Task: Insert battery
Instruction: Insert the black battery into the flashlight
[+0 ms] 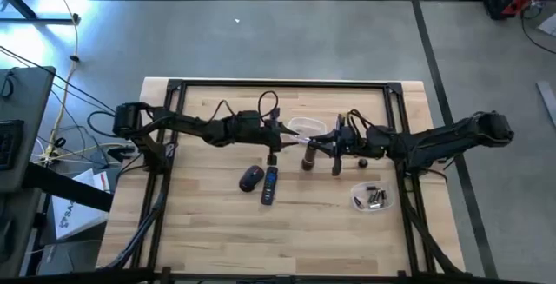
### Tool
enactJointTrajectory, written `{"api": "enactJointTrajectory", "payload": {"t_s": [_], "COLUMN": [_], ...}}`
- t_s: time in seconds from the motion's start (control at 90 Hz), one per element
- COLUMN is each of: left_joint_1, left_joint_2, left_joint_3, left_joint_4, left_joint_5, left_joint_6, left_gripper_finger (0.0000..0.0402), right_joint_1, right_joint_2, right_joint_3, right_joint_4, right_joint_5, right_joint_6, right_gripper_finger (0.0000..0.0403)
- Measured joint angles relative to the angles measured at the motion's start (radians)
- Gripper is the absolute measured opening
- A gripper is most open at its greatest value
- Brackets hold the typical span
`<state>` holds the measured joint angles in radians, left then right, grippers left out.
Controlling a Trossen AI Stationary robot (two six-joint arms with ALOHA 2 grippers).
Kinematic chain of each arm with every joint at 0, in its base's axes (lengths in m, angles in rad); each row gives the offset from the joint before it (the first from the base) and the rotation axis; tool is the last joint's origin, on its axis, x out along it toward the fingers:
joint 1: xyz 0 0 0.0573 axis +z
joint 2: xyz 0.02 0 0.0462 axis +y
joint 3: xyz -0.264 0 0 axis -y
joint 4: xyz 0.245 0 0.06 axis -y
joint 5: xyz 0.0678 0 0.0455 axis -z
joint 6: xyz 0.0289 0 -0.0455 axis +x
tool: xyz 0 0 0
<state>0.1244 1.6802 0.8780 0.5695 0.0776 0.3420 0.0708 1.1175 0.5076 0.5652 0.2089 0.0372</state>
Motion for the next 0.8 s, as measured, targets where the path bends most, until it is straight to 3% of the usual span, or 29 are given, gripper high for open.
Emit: {"api": "enactJointTrajectory", "payload": {"t_s": [0.8], "left_joint_1": [-0.004], "left_joint_2": [0.0], "left_joint_3": [0.0], "left_joint_4": [0.0], "left_joint_5": [0.001], "left_joint_6": [-0.017], "left_gripper_finger": [0.0111], "right_joint_1": [0.0], "right_joint_2": [0.024], "right_joint_3": [0.0], "right_joint_4": [-0.002], "right_joint_5": [0.005], "right_joint_6": [-0.002], "right_gripper_finger": [0.0011]}}
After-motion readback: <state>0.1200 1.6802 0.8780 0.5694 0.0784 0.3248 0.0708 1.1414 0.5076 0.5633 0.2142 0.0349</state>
